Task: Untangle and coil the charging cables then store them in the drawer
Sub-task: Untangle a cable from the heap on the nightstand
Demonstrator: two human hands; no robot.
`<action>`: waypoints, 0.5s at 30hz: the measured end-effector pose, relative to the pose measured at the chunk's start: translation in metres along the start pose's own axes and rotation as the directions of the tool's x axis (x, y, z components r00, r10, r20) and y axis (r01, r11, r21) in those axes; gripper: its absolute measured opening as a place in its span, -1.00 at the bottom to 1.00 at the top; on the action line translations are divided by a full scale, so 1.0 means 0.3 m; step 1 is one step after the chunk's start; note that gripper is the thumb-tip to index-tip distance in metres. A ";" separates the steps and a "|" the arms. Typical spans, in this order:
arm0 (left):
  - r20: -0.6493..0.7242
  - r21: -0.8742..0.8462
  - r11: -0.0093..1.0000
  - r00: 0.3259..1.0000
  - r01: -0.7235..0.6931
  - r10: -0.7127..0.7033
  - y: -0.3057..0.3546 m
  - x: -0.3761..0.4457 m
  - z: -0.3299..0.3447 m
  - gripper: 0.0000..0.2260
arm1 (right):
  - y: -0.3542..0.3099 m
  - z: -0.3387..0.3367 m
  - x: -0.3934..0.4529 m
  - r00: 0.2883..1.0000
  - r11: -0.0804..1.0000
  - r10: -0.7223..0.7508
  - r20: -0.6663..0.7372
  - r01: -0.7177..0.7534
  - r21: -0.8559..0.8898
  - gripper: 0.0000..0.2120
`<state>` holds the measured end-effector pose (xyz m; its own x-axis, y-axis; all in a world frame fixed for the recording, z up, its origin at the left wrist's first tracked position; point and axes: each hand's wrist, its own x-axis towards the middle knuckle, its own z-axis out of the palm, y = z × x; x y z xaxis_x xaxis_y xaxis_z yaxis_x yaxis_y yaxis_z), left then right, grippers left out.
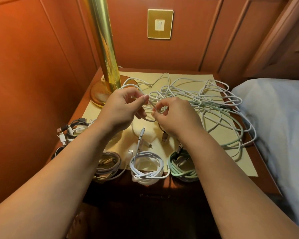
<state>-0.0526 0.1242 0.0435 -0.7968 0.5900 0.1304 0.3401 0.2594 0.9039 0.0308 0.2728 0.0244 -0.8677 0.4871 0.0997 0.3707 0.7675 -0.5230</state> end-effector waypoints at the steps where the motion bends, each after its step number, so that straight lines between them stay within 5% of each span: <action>1: -0.006 -0.037 0.999 1.000 0.012 -0.012 0.006 -0.005 -0.001 -0.79 | 0.001 -0.002 0.001 1.000 0.999 0.029 -0.005 -0.029 -0.014 -0.82; 7: -0.017 -0.394 0.901 0.978 0.183 -0.206 0.005 0.011 -0.030 -0.73 | 0.011 -0.011 0.010 0.989 0.989 0.137 -0.054 -0.140 -0.047 -0.89; 11: 0.105 0.163 0.985 0.992 0.055 -0.073 -0.021 0.002 -0.054 -0.84 | 0.015 -0.007 0.009 0.988 0.986 0.141 -0.063 -0.146 -0.078 -0.90; 13: -0.034 0.531 0.847 0.999 0.003 0.017 -0.044 -0.004 -0.059 -0.89 | 0.013 -0.002 0.006 0.988 0.986 0.134 -0.072 -0.140 -0.089 -0.89; 15: -0.122 0.717 0.694 0.992 0.070 0.027 -0.052 -0.012 -0.065 -0.83 | 0.012 0.002 0.006 0.988 0.986 0.132 -0.083 -0.139 -0.093 -0.89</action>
<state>-0.0649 0.1030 0.0369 -0.8425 0.4989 0.2032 0.5385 0.7690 0.3445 0.0304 0.2762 0.0220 -0.7809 0.6167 0.0997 0.5172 0.7278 -0.4504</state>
